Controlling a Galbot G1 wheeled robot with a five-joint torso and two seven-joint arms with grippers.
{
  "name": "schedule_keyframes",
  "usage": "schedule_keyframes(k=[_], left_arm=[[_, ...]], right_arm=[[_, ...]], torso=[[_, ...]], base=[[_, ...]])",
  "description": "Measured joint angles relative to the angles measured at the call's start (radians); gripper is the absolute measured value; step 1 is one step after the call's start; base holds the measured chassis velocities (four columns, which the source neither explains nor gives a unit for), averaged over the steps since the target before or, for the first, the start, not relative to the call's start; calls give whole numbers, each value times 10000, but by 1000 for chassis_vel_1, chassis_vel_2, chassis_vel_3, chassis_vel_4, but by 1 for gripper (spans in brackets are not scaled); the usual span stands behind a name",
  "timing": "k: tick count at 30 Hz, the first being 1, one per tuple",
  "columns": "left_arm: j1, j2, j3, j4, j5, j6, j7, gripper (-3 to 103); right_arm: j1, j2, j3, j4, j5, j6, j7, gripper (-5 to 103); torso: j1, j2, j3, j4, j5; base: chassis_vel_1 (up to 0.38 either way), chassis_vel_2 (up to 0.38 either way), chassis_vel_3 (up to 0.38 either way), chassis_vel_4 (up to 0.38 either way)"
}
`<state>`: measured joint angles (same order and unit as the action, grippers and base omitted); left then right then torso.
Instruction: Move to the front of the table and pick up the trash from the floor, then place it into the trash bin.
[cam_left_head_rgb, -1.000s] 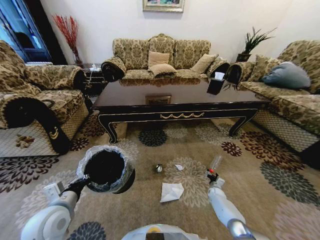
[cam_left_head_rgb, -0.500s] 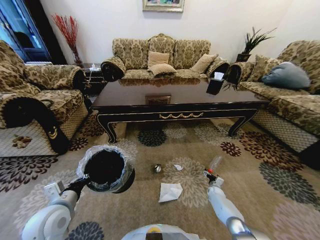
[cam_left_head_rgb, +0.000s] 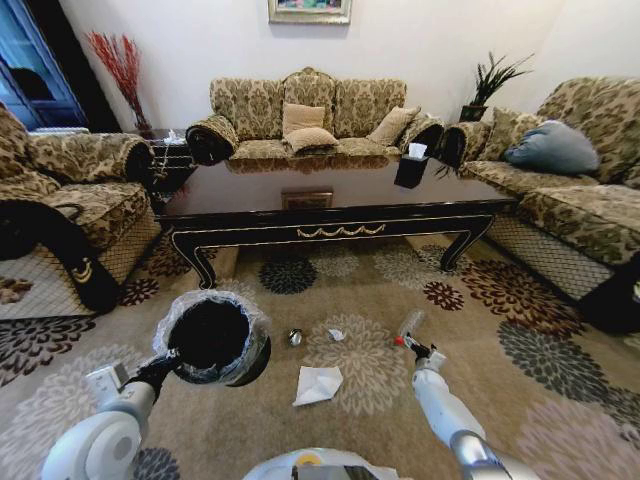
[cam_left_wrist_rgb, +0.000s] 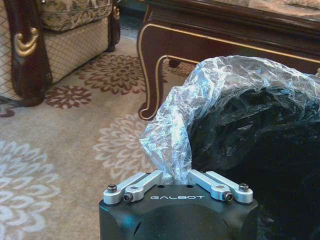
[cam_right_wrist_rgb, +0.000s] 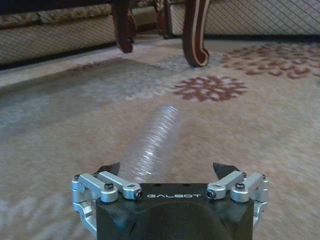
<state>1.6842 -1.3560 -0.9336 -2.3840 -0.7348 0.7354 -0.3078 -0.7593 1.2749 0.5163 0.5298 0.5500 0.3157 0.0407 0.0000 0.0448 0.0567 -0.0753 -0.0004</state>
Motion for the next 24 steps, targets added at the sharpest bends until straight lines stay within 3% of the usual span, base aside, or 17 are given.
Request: schedule_keyframes(k=[5, 14, 24], left_arm=[[55, 26, -79, -73, 3, 0, -3, 2], [127, 72, -263, -157, -77, 0, -10, 2], [100, 19, -196, -155, -65, 0, -24, 2]], right_arm=[[380, 135, -43, -177, -220, -14, 19, 100], [982, 351, -26, -685, -819, -1145, 1557, 100], [1000, 371, -52, -869, -795, -1433, 1339, 102]], torso=[[0, 0, 0, 2, 3], [0, 0, 0, -3, 3], [0, 0, 0, -2, 3]], base=[[12, 22, -3, -10], [0, 0, 0, 0], [0, 0, 0, 0]])
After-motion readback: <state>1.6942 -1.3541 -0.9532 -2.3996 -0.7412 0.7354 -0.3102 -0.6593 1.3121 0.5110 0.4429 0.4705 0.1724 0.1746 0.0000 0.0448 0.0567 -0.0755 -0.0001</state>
